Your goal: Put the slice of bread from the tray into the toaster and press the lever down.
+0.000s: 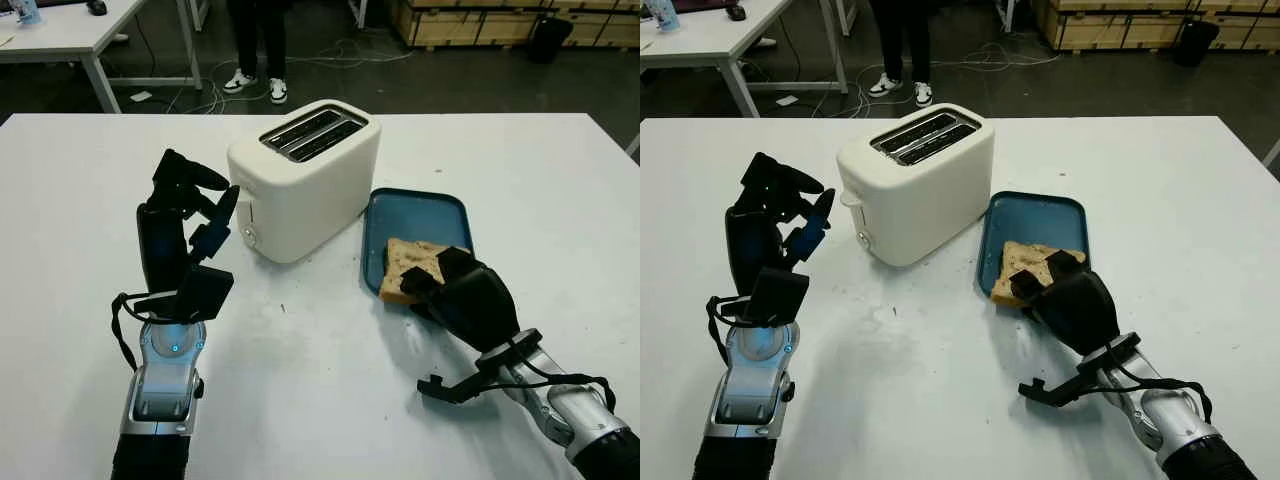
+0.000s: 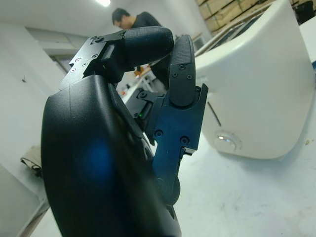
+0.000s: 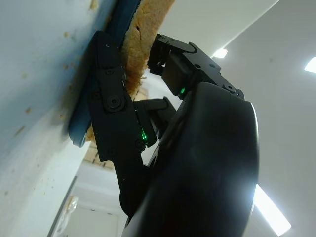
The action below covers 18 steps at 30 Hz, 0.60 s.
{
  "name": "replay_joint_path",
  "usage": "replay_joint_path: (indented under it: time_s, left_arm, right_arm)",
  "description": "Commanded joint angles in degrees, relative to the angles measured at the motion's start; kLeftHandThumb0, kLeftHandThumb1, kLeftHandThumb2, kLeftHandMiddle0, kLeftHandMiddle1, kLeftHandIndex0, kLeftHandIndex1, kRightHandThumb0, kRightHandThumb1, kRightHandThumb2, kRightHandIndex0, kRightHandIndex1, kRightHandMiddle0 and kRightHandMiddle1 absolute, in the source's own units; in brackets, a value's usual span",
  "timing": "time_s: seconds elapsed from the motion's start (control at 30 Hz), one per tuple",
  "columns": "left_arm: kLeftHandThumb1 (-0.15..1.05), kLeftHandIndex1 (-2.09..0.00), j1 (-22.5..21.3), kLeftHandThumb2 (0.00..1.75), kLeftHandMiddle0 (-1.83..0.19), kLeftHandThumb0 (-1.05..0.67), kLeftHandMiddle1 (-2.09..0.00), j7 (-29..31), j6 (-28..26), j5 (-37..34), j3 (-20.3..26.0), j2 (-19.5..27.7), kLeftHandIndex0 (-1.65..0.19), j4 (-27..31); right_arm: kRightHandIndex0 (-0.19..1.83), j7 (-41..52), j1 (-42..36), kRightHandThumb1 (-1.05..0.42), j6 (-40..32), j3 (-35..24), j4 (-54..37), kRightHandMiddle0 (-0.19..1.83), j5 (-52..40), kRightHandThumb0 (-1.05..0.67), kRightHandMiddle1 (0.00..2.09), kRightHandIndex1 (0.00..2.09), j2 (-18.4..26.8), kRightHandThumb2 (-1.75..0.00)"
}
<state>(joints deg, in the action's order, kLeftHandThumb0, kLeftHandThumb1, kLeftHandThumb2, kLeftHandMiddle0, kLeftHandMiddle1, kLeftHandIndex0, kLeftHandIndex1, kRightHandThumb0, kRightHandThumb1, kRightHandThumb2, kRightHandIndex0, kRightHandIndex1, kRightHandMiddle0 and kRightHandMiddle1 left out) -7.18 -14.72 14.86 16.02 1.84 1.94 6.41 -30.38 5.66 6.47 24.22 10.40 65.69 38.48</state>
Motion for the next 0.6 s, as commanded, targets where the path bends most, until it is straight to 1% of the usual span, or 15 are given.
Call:
replay_joint_path:
  time_s: [0.0, 0.1, 0.17, 0.23, 0.27, 0.3, 0.33, 0.43, 0.5, 0.57]
  left_arm:
    - [0.92, -1.75, -0.16, 0.24, -0.76, -0.32, -1.75, 0.27, -0.10, -0.10, -0.08, 0.12, -0.37, 0.48]
    - [0.92, -1.75, -0.39, 0.24, -0.77, -0.33, -1.75, 0.35, 0.13, -0.11, -0.16, 0.13, -0.38, 0.18]
    - [0.92, -1.75, -0.52, 0.24, -0.78, -0.33, -1.75, 0.18, 0.31, 0.05, -0.22, 0.07, -0.39, -0.01]
    - [0.92, -1.75, -0.57, 0.23, -0.78, -0.33, -1.75, 0.05, 0.20, 0.18, -0.26, -0.02, -0.39, -0.02]
    - [0.92, -1.75, -0.57, 0.23, -0.78, -0.32, -1.75, 0.03, 0.13, 0.21, -0.27, -0.04, -0.39, 0.01]
    - [0.92, -1.75, -0.57, 0.23, -0.78, -0.32, -1.75, 0.02, 0.13, 0.20, -0.28, -0.06, -0.39, 0.01]
    - [0.92, -1.75, -0.58, 0.24, -0.78, -0.32, -1.75, 0.01, 0.18, 0.19, -0.27, -0.05, -0.39, -0.01]
    - [0.92, -1.75, -0.51, 0.24, -0.78, -0.33, -1.75, -0.17, 0.25, 0.43, -0.21, 0.03, -0.39, -0.04]
    - [0.92, -1.75, -0.48, 0.24, -0.78, -0.32, -1.75, -0.15, 0.40, 0.27, -0.14, 0.07, -0.39, -0.13]
    - [0.92, -1.75, -0.52, 0.24, -0.79, -0.33, -1.75, -0.19, 0.54, 0.30, -0.11, 0.13, -0.39, -0.26]
  right_arm:
    - [0.79, -0.79, -0.80, -0.92, 1.58, -0.91, -1.73, 0.70, -0.74, -0.45, 1.50, 1.75, 1.32, -0.14]
    - [0.78, -1.24, -0.58, -0.92, 2.76, -4.56, -6.57, 0.69, -2.85, -0.42, 1.50, 1.75, 2.54, -0.12]
    - [0.80, -2.76, 0.38, -0.92, 4.66, -7.18, -8.38, 0.77, -4.53, -0.40, 1.41, 1.75, 3.18, -0.05]
    - [0.81, -4.82, 2.33, -0.92, 7.80, -9.59, -8.82, 0.82, -6.15, -0.39, 1.32, 1.75, 4.08, -0.02]
    - [0.82, -5.50, 3.16, -0.92, 9.15, -10.52, -8.87, 0.84, -6.74, -0.38, 1.31, 1.75, 4.41, -0.02]
    - [0.82, -5.62, 3.95, -0.92, 10.43, -11.57, -9.28, 0.84, -7.58, -0.38, 1.31, 1.75, 4.75, -0.03]
    - [0.81, -5.40, 4.57, -0.91, 11.73, -12.63, -9.79, 0.81, -8.87, -0.40, 1.36, 1.75, 4.82, -0.04]
    - [0.81, -4.95, 6.00, -0.88, 14.80, -14.85, -10.24, 0.80, -11.57, -0.41, 1.39, 1.75, 4.71, -0.03]
    - [0.84, -3.74, 6.63, -0.87, 16.20, -15.84, -10.49, 0.88, -13.11, -0.42, 1.27, 1.75, 4.59, -0.01]
    - [0.84, -1.50, 7.13, -0.88, 17.34, -16.65, -10.72, 0.92, -14.98, -0.41, 1.20, 1.75, 4.57, -0.01]
